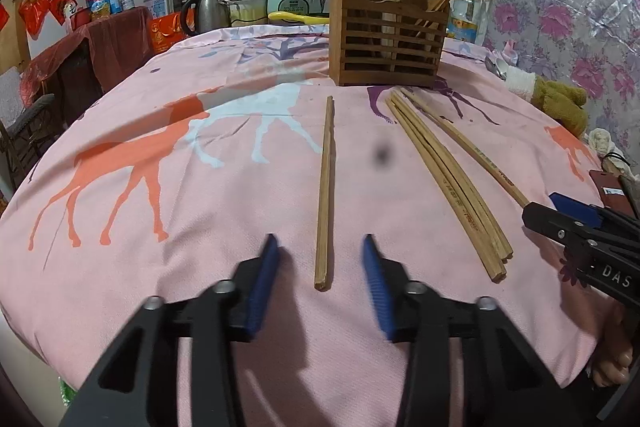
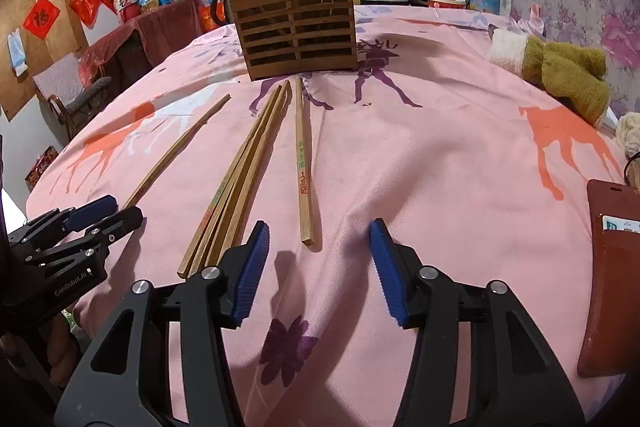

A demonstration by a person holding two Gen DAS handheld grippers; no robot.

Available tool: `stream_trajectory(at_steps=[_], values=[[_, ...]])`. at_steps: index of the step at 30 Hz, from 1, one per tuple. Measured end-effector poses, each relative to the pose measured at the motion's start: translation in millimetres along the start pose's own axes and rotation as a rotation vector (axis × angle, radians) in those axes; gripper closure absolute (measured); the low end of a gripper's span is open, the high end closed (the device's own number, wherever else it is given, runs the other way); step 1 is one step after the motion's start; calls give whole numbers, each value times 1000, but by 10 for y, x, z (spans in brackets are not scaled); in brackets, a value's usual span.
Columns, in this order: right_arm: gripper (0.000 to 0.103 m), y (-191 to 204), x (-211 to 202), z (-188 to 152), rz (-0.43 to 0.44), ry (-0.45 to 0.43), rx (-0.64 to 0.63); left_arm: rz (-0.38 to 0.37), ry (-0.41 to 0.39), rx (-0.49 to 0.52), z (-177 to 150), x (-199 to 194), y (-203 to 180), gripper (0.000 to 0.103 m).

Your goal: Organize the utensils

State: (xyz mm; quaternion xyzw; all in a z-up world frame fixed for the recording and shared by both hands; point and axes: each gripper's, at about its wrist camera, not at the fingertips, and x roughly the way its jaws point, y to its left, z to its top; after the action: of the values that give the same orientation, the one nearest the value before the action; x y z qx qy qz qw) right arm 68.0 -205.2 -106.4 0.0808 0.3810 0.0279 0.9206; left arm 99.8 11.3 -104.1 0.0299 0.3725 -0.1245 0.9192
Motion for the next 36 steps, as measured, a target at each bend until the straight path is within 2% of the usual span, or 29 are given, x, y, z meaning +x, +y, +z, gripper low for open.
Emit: stream_trajectory(at_steps=[3, 6, 10, 12, 15, 25, 36], values=[[62, -2, 8, -2, 1, 3, 3, -18, 0, 7, -1, -6, -14, 88], [68, 6, 17, -2, -2, 4, -6, -25, 1, 7, 2, -2, -15, 93], [77, 19, 41, -4, -8, 13, -16, -30, 3, 2, 5, 0, -11, 94], [86, 35, 32, -12, -10, 11, -26, -27, 3, 5, 4, 0, -15, 94], [95, 71, -1, -24, -19, -3, -47, -23, 5, 8, 6, 2, -18, 94], [96, 41, -167, -13, -19, -54, -36, -31, 0, 0, 35, -32, -17, 97], [96, 61, -392, 64, -18, -123, -39, -38, -48, -4, 156, -293, -30, 97]])
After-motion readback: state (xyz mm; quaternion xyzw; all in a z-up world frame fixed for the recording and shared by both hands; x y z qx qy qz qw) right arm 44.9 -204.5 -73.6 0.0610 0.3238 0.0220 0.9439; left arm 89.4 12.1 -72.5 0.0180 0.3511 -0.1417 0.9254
